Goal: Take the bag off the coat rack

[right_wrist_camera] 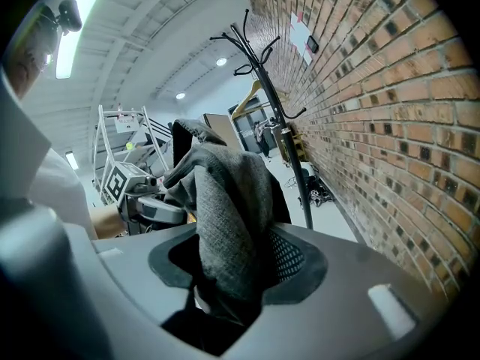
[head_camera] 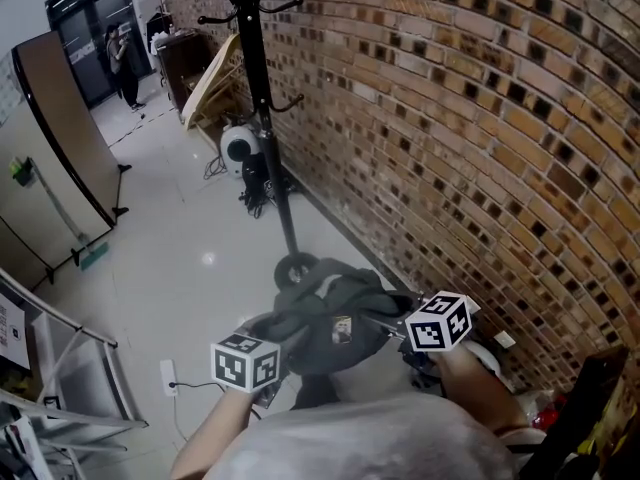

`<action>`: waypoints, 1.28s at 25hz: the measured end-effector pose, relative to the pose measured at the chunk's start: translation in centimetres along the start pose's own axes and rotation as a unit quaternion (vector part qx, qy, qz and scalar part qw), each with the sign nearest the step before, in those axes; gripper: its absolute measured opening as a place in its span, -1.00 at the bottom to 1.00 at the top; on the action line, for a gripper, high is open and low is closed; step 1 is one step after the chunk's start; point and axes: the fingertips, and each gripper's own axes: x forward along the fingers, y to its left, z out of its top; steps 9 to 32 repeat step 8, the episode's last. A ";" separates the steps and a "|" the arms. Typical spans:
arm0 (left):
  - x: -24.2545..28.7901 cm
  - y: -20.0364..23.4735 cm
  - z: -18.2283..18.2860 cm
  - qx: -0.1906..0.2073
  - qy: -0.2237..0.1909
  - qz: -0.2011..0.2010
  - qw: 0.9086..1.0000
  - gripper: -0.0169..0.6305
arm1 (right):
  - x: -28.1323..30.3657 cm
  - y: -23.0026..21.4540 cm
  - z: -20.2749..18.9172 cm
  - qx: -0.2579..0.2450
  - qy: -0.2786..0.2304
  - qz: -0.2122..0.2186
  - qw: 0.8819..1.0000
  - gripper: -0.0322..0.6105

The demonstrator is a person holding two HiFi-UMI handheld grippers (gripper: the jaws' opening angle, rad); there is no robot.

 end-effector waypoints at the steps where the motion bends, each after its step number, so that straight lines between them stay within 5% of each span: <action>1: -0.1 0.0 -0.1 0.000 0.000 0.000 1.000 -0.10 | 0.0 0.1 -0.1 0.001 0.000 0.000 1.000 -0.29; 32: -0.4 -0.3 -0.2 0.001 0.001 0.000 1.000 -0.10 | -0.2 0.4 -0.1 0.002 -0.002 -0.001 1.000 -0.29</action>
